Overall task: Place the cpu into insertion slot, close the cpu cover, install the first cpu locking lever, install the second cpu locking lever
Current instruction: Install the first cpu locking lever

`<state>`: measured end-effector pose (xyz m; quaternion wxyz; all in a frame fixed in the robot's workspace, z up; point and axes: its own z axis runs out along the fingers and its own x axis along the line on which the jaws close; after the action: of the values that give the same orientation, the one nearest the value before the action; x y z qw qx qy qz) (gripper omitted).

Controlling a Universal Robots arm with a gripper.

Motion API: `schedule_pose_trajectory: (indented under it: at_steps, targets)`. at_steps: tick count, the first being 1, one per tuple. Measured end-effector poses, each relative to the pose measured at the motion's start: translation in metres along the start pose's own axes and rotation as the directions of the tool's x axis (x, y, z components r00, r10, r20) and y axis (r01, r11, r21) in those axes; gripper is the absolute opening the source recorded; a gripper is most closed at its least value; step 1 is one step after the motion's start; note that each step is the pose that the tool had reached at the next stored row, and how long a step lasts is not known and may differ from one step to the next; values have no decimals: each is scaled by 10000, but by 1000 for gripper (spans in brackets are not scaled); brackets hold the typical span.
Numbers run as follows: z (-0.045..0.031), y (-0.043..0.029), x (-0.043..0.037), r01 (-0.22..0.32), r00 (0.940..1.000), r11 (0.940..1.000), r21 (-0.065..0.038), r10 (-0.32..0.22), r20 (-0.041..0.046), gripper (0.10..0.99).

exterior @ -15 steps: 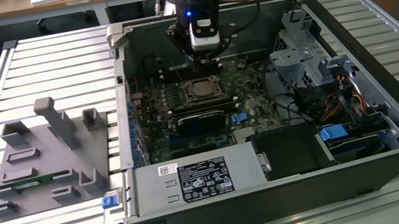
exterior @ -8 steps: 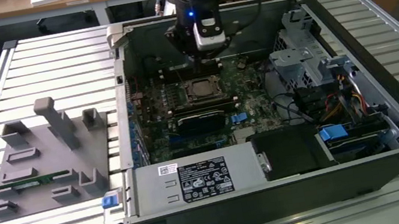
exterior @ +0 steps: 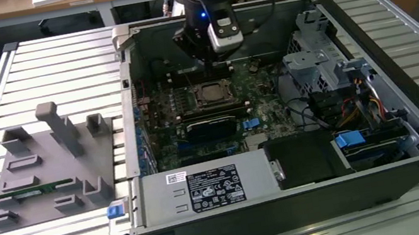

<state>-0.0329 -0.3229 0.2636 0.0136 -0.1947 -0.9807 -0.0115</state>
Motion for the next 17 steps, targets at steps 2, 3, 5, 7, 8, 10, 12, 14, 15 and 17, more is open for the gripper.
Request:
schedule_pose_trajectory:
  at_steps: [2,3,5,7,8,10,12,14,15,17]
  targets:
    - [0,0,0,286,9996,9996,5,-286,4,118]
    - [0,0,0,405,9992,9992,6,-405,12,118]
    - [0,0,0,646,9979,9979,1,-646,34,118]
    - [1,0,0,897,9959,9960,-6,-897,66,118]
    - [1,0,0,1010,9948,9949,-12,-1010,92,118]
    - [1,0,0,1182,9928,9930,-41,-1181,207,118]
    - [3,0,0,1293,9909,9915,-106,-1288,390,118]
    - [4,0,0,1373,9900,9899,-339,-1361,357,118]
    - [4,0,0,1417,9896,9886,-513,-1402,313,118]
    - [8,0,0,1562,9876,9851,-725,-1547,255,118]
